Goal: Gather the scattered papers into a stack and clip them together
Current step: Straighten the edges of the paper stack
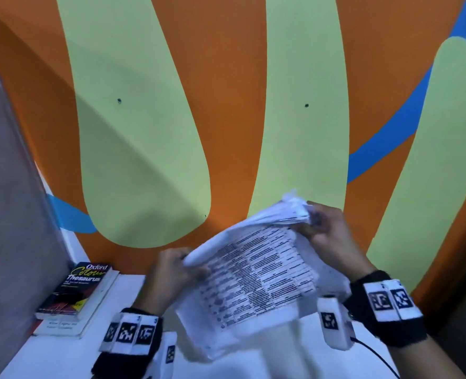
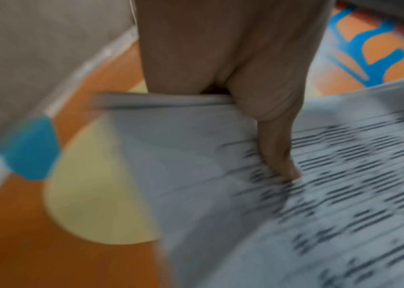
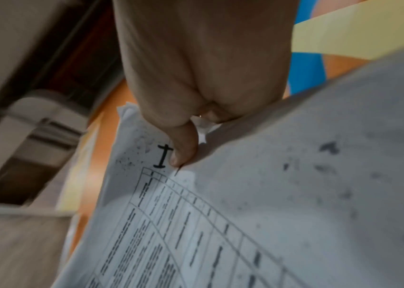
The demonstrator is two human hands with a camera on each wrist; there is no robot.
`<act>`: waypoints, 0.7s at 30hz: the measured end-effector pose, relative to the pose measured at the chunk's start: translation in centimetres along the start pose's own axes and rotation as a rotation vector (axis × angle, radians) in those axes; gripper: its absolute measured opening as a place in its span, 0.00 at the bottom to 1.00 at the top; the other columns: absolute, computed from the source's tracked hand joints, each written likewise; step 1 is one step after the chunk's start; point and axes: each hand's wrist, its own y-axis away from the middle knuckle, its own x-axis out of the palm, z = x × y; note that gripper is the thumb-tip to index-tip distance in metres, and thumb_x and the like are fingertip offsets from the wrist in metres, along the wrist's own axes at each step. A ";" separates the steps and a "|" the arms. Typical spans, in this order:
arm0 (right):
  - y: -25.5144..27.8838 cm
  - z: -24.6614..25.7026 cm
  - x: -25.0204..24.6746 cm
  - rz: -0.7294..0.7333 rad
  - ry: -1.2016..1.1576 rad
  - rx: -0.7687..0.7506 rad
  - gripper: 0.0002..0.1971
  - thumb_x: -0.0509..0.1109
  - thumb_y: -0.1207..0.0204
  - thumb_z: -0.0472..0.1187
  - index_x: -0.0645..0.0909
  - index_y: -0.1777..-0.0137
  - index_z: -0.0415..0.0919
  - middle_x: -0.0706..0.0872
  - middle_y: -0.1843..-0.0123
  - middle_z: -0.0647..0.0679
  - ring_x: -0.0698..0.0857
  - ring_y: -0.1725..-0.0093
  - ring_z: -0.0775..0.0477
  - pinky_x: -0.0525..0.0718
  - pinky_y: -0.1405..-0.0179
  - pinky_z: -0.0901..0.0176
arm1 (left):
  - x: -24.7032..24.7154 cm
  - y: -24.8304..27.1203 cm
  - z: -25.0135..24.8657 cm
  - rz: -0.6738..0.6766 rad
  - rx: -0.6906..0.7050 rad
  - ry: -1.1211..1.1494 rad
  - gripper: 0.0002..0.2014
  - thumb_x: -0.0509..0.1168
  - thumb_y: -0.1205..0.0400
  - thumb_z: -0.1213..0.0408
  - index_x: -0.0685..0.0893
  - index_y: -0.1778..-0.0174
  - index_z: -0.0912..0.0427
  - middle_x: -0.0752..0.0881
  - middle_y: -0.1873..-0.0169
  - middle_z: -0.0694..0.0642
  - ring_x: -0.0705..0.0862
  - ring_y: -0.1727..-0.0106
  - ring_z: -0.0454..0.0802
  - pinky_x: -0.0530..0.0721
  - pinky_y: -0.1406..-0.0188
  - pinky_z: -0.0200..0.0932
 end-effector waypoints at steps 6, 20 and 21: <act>2.2 -4.4 -0.9 -0.177 -0.282 0.181 0.14 0.70 0.26 0.24 0.86 0.46 0.41 0.92 0.56 0.64 0.88 0.53 0.64 0.82 0.53 0.73 | -2.8 0.5 4.1 -0.196 -0.076 0.383 0.17 0.82 0.38 0.56 0.90 0.57 0.58 0.93 0.62 0.47 0.87 0.62 0.40 0.83 0.63 0.33; 8.6 -7.1 6.0 -0.424 -0.220 0.176 0.20 0.68 0.23 0.26 0.74 0.42 0.53 0.86 0.48 0.64 0.81 0.48 0.79 0.76 0.50 0.81 | 1.4 1.6 5.0 -0.434 -0.091 0.324 0.22 0.77 0.32 0.58 0.83 0.44 0.60 0.89 0.49 0.56 0.86 0.46 0.53 0.84 0.41 0.51; 9.7 -8.1 6.7 -0.386 -0.199 0.225 0.24 0.68 0.24 0.26 0.71 0.39 0.57 0.84 0.44 0.66 0.78 0.46 0.82 0.73 0.49 0.84 | 2.3 2.2 6.5 -0.387 -0.166 0.334 0.22 0.79 0.32 0.58 0.83 0.43 0.55 0.88 0.46 0.56 0.86 0.43 0.55 0.83 0.39 0.57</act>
